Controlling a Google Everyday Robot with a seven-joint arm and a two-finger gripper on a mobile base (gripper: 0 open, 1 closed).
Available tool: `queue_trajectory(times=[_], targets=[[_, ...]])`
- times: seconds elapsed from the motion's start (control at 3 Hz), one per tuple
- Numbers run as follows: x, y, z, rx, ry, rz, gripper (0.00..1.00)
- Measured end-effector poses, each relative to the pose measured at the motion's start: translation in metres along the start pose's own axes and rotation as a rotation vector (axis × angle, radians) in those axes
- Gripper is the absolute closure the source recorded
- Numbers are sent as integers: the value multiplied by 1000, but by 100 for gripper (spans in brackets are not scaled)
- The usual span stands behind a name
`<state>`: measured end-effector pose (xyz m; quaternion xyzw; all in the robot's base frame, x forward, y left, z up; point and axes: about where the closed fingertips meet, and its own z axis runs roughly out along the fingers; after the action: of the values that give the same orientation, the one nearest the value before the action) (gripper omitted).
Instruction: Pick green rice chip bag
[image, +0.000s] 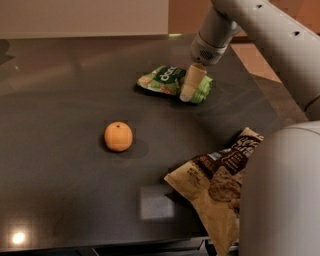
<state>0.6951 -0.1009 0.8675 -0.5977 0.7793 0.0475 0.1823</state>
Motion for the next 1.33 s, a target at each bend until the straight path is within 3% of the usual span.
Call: queue_trajectory(times=[0.33,0.67,1.33], targets=[[1,-11,12,6,29,5,0],[4,-17,18,7,59,6,18],[2,-11,13,-37,70,-6,65]])
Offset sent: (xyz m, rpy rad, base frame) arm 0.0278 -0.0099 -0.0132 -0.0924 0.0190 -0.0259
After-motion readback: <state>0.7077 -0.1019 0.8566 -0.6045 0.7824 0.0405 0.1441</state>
